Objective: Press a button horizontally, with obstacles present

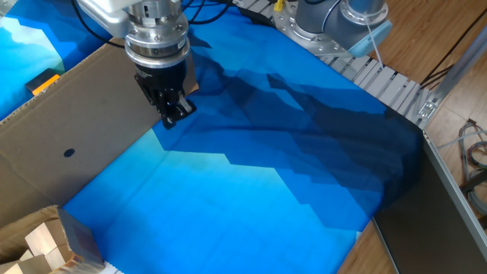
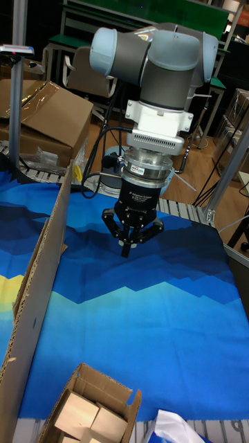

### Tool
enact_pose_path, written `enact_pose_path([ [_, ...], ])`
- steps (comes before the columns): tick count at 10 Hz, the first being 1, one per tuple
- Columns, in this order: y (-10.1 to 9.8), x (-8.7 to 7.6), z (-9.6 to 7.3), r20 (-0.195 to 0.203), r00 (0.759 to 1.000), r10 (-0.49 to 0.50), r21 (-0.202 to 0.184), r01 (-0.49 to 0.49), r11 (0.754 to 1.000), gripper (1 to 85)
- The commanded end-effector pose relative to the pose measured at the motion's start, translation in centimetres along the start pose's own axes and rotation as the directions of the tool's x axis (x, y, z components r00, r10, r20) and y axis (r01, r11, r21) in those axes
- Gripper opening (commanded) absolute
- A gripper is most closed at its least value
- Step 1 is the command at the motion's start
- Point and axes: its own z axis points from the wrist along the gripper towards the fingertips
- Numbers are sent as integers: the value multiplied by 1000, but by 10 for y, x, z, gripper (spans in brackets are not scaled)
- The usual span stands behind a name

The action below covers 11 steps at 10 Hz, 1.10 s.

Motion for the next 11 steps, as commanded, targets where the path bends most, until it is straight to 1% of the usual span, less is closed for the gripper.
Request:
enact_pose_path([
  [1,-7,17,-2,-12,1000,-7,-10,7,1000,10],
  [2,-10,22,-3,-12,1000,-12,-20,12,1000,10],
  [4,-14,31,-1,0,1000,-15,-53,15,998,10],
  [5,-14,37,1,-8,1000,-13,-65,13,998,10],
  [6,-15,43,0,-31,1000,-4,-66,1,998,10],
  [7,-18,51,0,-62,998,-8,-51,5,999,10],
  [8,-14,54,0,-74,997,10,-68,-15,998,10],
  [10,-12,56,-1,-75,997,14,-77,-20,997,10],
  [11,-12,56,-1,-75,997,14,-76,-19,997,10],
])
